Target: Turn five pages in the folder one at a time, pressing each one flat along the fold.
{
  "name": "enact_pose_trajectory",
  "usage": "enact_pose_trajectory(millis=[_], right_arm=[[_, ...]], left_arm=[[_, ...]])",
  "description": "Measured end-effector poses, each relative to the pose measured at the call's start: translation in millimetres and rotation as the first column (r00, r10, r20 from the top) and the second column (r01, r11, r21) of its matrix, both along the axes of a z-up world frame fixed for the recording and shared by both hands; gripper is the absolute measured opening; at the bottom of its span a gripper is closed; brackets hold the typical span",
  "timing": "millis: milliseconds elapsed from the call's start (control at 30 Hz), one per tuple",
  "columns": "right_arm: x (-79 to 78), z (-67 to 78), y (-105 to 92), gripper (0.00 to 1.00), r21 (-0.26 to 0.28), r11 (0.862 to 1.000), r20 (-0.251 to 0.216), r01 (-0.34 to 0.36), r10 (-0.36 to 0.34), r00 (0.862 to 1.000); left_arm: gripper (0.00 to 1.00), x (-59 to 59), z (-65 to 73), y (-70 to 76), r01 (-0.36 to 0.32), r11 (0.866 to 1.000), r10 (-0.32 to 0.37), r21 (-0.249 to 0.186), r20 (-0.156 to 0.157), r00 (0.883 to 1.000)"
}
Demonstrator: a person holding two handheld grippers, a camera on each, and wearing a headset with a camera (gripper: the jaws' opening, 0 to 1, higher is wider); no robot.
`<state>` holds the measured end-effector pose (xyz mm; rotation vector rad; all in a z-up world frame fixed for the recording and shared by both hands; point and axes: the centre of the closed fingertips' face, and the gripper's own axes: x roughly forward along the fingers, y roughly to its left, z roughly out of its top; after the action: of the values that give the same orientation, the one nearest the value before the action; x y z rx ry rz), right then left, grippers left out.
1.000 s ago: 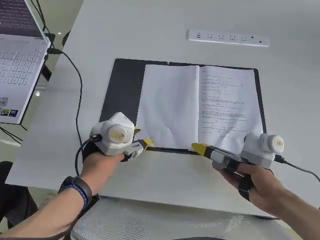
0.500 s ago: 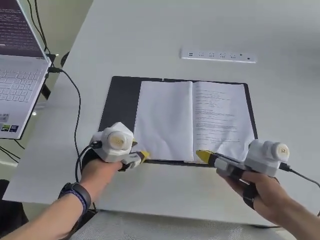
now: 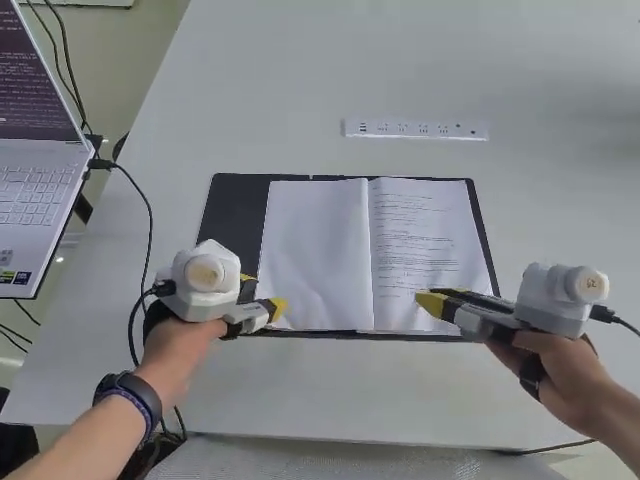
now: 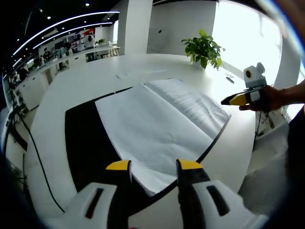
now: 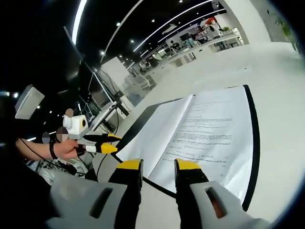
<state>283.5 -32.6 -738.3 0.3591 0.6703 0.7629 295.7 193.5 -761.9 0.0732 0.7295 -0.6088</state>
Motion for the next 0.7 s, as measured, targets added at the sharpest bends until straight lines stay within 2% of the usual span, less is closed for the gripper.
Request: enact_pose_trajectory(millis=[100, 200, 300, 367, 567, 700], right_arm=[[-1.7, 11.4, -12.1, 0.33, -0.016, 1.000, 0.023, 0.022, -0.022, 0.999], [-4.9, 21.0, -27.3, 0.37, -0.068, 0.997, 0.057, 0.039, -0.036, 0.998], [-10.9, 27.9, -39.0, 0.40, -0.136, 0.990, 0.082, 0.038, -0.027, 0.996], [-14.3, 33.4, -46.8, 0.43, -0.167, 0.985, 0.097, 0.043, -0.027, 0.995], [-19.4, 50.3, -65.5, 0.50, -0.164, 0.982, 0.129, 0.093, -0.072, 0.989], [-22.7, 58.6, -73.9, 0.59, -0.180, 0.975, 0.152, 0.128, -0.101, 0.983]], left_arm=[[0.38, 2.8, 16.0, 3.5, -0.020, 1.000, 0.021, -0.024, 0.028, 0.999], [0.41, 1.8, 28.1, 5.5, -0.014, 1.000, 0.015, -0.025, 0.049, 0.999], [0.46, -1.2, 38.6, 4.3, -0.016, 0.998, 0.018, -0.056, 0.050, 0.999], [0.47, -3.4, 46.0, 4.1, -0.008, 0.999, 0.012, -0.054, 0.069, 0.998], [0.53, -11.6, 61.7, 3.8, 0.014, 0.999, -0.009, -0.053, 0.095, 0.995], [0.58, -18.1, 70.9, 7.7, 0.020, 0.998, -0.014, -0.053, 0.104, 0.994]])
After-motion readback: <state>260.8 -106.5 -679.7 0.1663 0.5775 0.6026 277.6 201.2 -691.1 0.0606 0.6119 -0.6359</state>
